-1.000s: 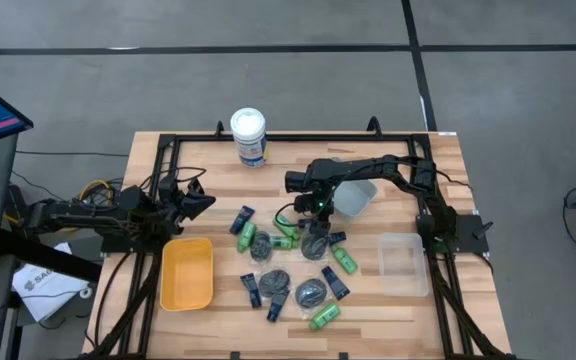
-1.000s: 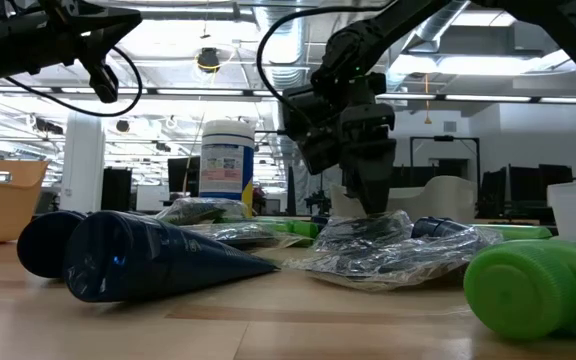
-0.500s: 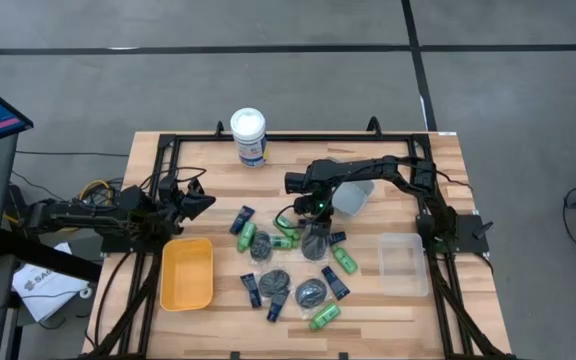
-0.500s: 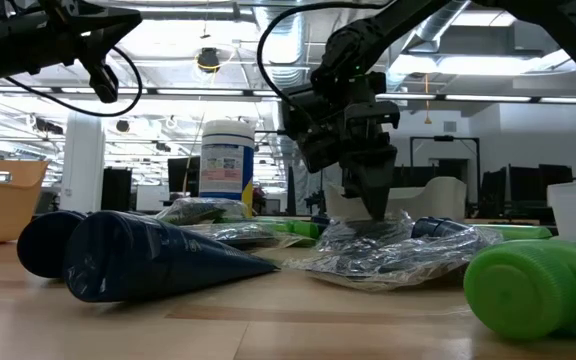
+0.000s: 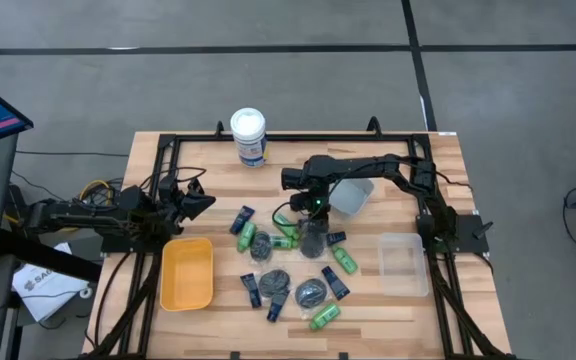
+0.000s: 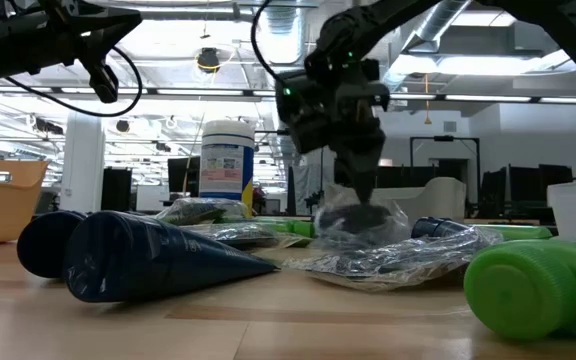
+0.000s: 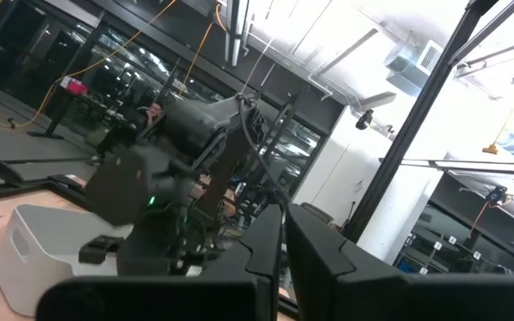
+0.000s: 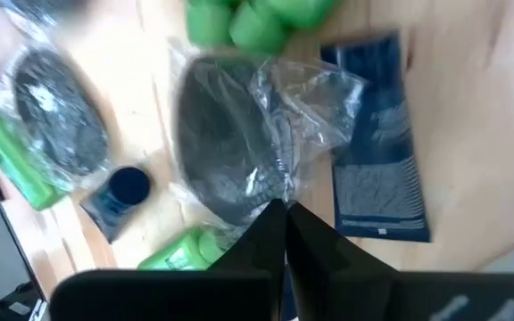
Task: Pick & Place Travel size toiletries
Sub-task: Put the black hairbrush into the transparent bin
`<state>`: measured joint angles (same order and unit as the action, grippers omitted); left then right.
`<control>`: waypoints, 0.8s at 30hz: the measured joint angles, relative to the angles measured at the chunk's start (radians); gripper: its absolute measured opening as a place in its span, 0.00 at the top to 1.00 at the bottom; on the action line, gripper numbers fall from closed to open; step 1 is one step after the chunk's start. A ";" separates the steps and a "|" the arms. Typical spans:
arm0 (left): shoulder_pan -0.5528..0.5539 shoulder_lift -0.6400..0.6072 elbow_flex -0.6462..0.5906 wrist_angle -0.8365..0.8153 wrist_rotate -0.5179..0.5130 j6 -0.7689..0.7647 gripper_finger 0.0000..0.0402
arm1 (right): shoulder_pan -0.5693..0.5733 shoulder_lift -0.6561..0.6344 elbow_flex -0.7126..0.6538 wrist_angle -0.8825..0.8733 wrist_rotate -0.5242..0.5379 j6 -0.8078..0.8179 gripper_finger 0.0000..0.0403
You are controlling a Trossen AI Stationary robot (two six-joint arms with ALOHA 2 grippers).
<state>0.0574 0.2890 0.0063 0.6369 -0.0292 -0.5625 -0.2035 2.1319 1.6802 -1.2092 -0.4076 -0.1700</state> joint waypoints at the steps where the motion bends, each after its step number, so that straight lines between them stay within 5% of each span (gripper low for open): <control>1: 0.000 0.000 0.000 0.000 0.000 0.000 0.96 | 0.000 0.000 0.023 -0.015 0.000 -0.005 1.00; 12: 0.000 0.000 0.000 0.000 0.000 0.000 0.96 | 0.004 -0.001 0.280 -0.313 0.045 -0.037 1.00; 24: 0.000 0.001 0.000 0.003 0.000 0.003 0.96 | 0.112 -0.198 0.274 -0.362 0.197 0.187 1.00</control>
<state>0.0578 0.2904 0.0060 0.6395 -0.0296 -0.5593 -0.0918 1.9338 1.9537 -1.5708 -0.2108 0.0168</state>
